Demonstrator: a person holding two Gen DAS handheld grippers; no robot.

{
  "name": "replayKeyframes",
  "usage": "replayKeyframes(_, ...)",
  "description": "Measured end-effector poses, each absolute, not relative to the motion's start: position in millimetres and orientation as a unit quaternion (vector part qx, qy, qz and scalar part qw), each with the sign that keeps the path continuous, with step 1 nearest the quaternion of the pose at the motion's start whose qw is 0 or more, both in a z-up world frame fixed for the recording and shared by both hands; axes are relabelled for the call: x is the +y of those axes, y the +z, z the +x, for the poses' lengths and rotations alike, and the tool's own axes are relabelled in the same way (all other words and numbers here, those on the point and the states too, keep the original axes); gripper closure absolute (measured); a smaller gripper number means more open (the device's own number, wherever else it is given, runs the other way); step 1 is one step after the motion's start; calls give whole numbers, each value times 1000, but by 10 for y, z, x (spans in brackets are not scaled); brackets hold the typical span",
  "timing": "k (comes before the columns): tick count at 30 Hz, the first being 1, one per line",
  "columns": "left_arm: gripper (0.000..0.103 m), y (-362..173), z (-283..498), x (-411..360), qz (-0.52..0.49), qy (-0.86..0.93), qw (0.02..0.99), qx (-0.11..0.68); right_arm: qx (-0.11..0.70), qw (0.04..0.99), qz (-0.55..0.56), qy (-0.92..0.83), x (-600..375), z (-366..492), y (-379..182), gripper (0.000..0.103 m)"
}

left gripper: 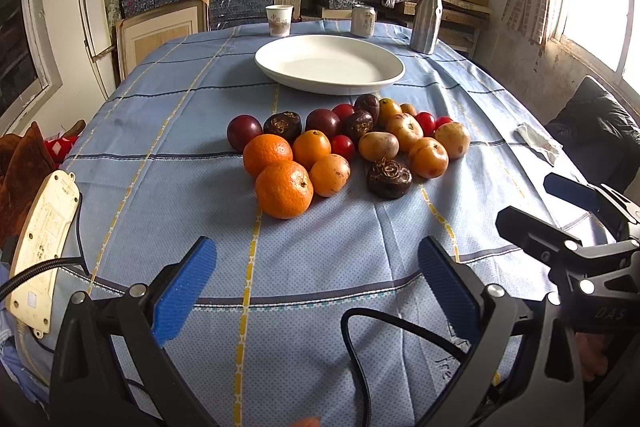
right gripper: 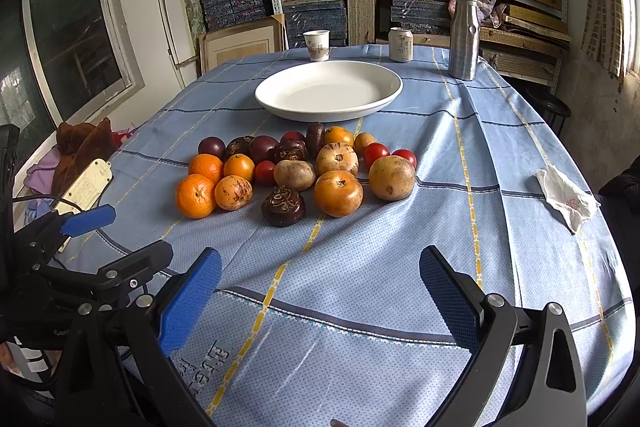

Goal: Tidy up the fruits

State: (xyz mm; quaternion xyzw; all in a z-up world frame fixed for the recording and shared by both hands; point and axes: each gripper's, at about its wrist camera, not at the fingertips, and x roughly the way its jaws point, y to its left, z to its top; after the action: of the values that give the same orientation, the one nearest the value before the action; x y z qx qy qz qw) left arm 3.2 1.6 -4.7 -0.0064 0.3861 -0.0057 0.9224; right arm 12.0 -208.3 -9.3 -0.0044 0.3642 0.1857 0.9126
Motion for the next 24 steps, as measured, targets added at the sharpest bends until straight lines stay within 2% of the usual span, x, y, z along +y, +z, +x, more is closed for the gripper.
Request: replayKeyframes(24, 4, -223, -27, -17, -6, -6, 921, 389, 365, 912, -3, 188, -2087, 132, -87, 3)
